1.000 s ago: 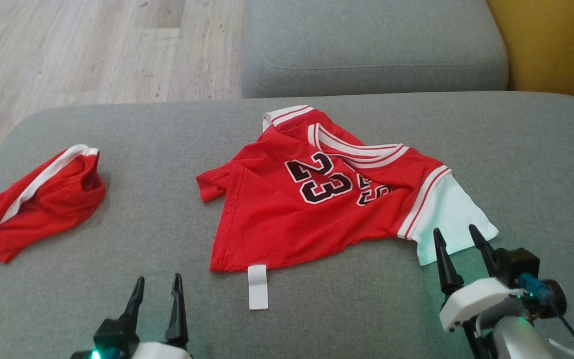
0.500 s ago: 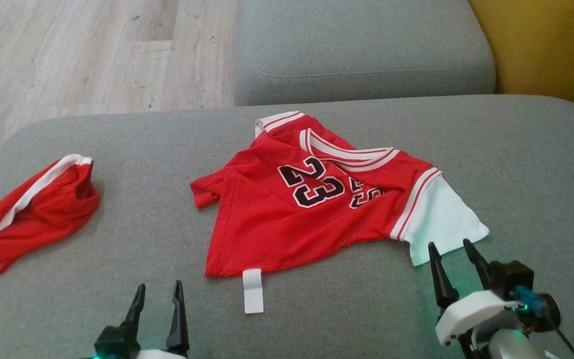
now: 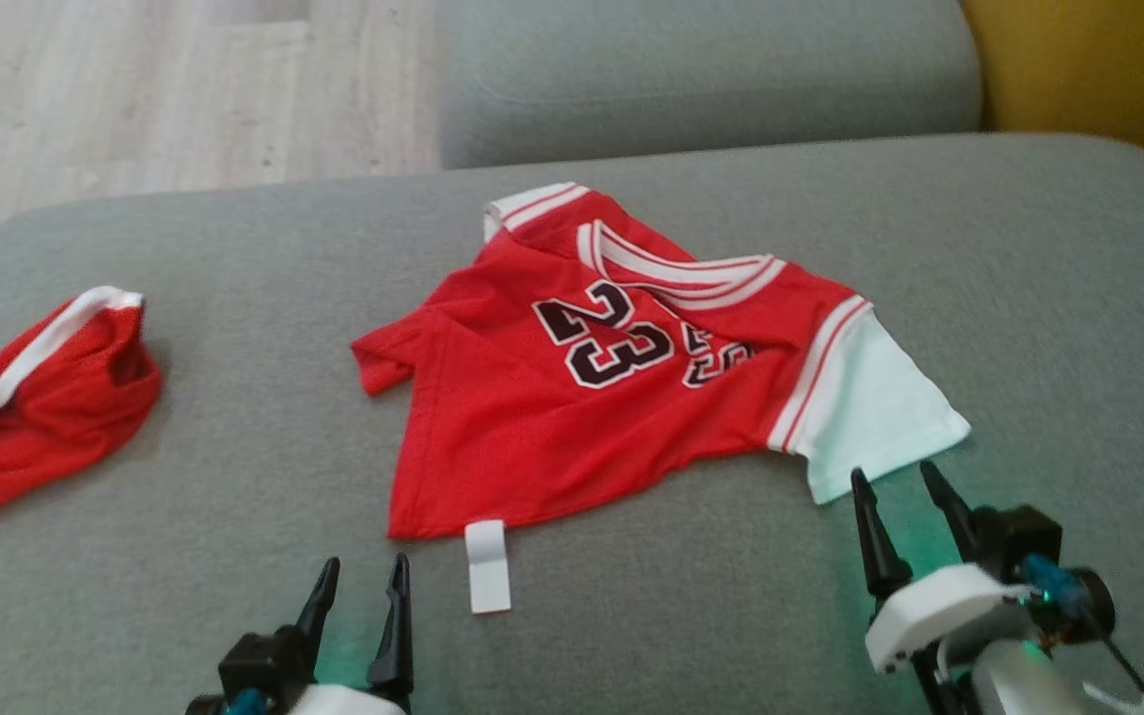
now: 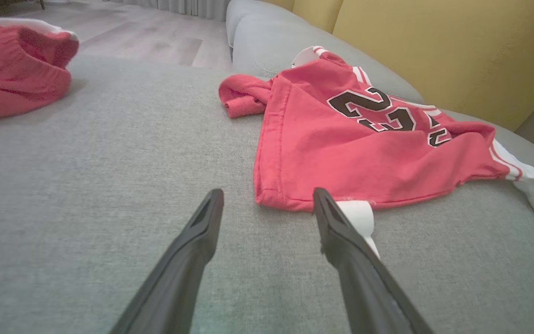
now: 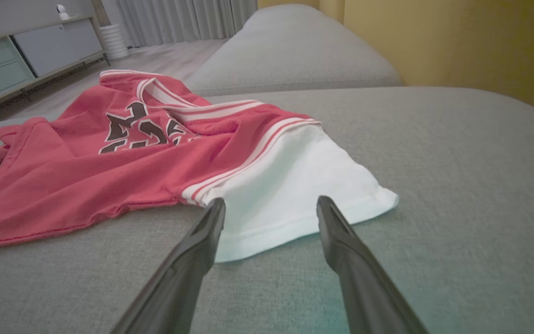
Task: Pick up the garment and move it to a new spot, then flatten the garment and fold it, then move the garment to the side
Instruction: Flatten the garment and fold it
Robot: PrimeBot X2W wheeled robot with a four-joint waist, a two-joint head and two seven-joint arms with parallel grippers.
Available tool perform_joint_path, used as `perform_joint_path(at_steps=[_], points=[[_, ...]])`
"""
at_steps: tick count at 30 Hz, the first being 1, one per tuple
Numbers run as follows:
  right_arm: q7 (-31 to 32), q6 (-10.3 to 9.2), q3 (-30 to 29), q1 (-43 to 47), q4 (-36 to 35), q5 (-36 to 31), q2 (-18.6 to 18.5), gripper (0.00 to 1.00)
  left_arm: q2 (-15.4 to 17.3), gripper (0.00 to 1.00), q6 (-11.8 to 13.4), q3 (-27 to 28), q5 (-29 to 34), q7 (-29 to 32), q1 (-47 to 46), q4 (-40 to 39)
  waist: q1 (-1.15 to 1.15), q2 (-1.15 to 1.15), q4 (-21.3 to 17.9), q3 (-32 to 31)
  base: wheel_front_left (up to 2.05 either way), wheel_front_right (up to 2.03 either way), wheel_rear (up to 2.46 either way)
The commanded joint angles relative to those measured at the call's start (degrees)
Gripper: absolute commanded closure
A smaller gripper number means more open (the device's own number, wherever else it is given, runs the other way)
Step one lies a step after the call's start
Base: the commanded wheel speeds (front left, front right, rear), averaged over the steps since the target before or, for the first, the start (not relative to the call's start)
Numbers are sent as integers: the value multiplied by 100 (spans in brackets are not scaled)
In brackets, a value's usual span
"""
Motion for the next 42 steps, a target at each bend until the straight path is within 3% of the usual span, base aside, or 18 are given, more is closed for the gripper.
perform_joint_path(at_steps=[1,8,16,25,34,40,41,42], points=[[-63,-4,127,-348,-166,-27,-3,0,14,0,-33,103,-126,-30,-314,-89,-1,0,-118,108,0,0,0],[-63,-4,-59,-613,-228,-151,-4,0,14,0,-193,-276,-854,-30,-708,476,-1,0,-427,552,0,0,0],[-63,-4,-264,-919,-165,-264,-67,0,14,0,-218,-248,-1181,-31,-1115,573,-1,0,-497,963,0,0,0],[-63,-4,-375,-1584,613,-282,-127,0,14,0,-196,-332,-1154,-31,-1407,617,-1,0,-387,1324,0,0,0],[-63,-4,-1070,-2017,1521,-620,-141,0,14,0,-198,-499,-1082,-31,-1617,582,-1,0,-198,1627,0,0,0],[25,-4,-703,-2183,2298,-270,-42,0,14,0,-192,-513,-1054,-31,-1640,576,-1,0,-141,1691,0,0,0],[64,-4,-637,-2188,2414,-161,-33,27,14,0,-192,-515,-1048,-31,-1644,577,-1,0,-129,1697,0,0,0],[83,-4,-551,-2187,2508,-75,-28,65,14,0,-191,-523,-1039,-31,-1647,583,-1,0,-116,1695,0,0,0]])
